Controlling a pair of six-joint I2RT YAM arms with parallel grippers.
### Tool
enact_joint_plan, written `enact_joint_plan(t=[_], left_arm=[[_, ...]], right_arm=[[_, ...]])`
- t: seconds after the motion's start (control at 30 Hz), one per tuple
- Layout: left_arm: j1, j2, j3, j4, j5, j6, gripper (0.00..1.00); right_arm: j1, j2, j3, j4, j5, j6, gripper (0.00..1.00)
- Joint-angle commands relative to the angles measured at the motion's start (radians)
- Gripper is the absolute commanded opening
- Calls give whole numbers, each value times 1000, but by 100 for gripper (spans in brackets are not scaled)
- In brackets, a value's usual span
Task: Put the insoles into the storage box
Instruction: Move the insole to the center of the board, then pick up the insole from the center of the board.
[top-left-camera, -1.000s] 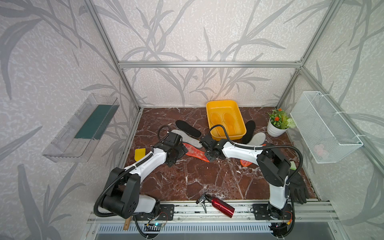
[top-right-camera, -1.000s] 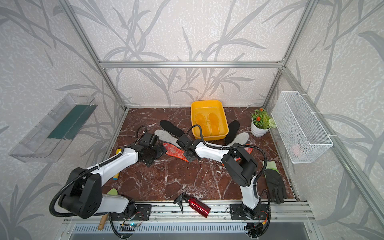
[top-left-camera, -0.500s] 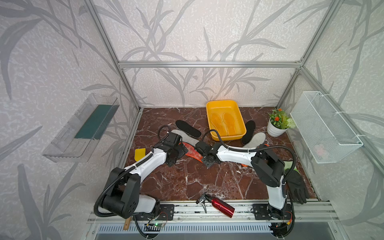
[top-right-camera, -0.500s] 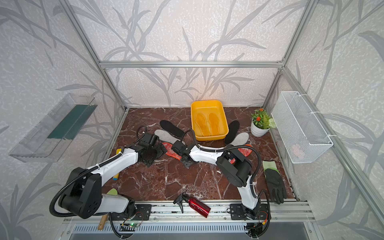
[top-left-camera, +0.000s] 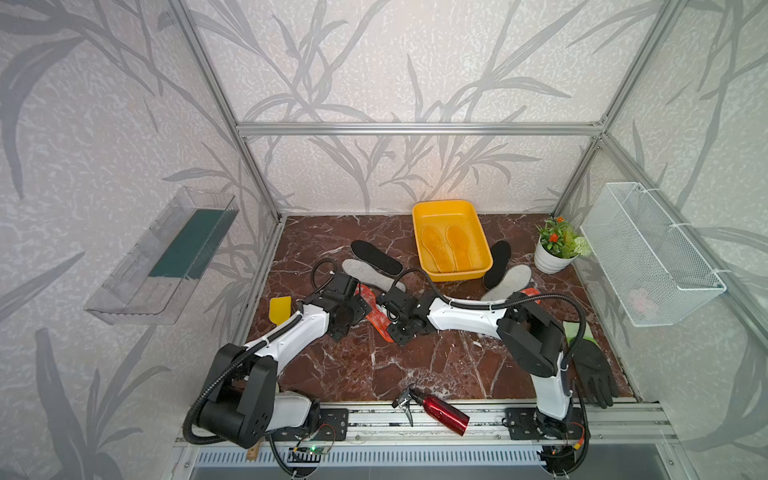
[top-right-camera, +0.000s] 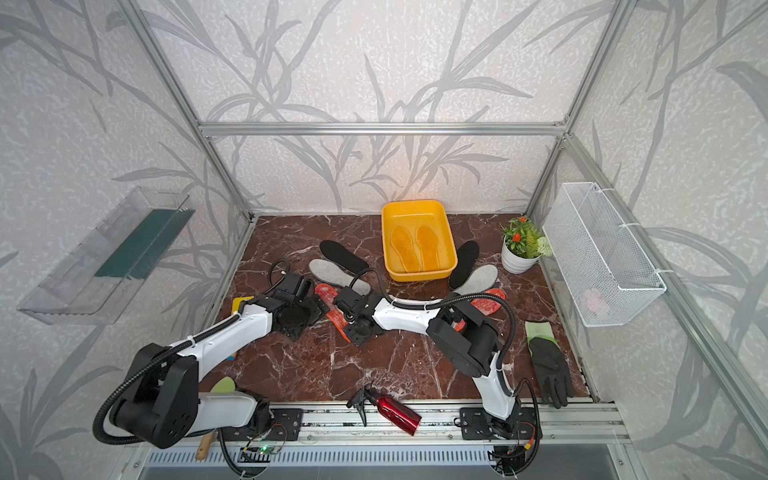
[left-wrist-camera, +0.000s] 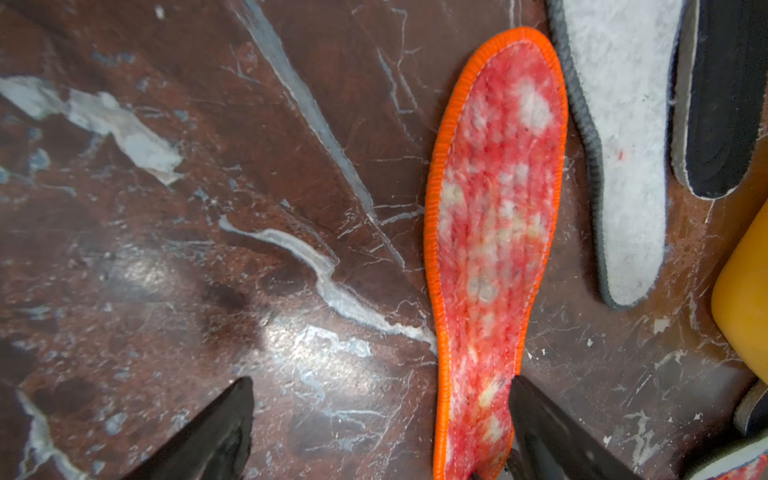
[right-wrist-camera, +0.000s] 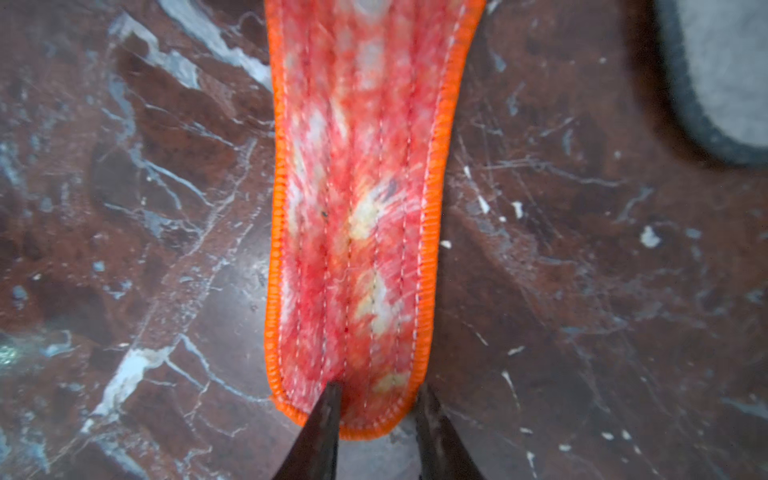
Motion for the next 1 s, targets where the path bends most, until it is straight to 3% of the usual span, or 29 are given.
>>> enact_joint_plan(t=[0.0,0.2,0.43,0.97], left_arm=[[3,0,-6,-7,0,-19,90],[-15,58,16,12,26,-34,86],[-96,152,77,2,6,-56,82],[-162,266,141,-37,-23,-90,59]], right_arm=[[-2,-49,-26,13,-56,8,31],[-34,-163,-96,45,-77,20,32],[-71,-266,-118,21,-78,5,32],[-160,-354,-214,59,-127,21,31]])
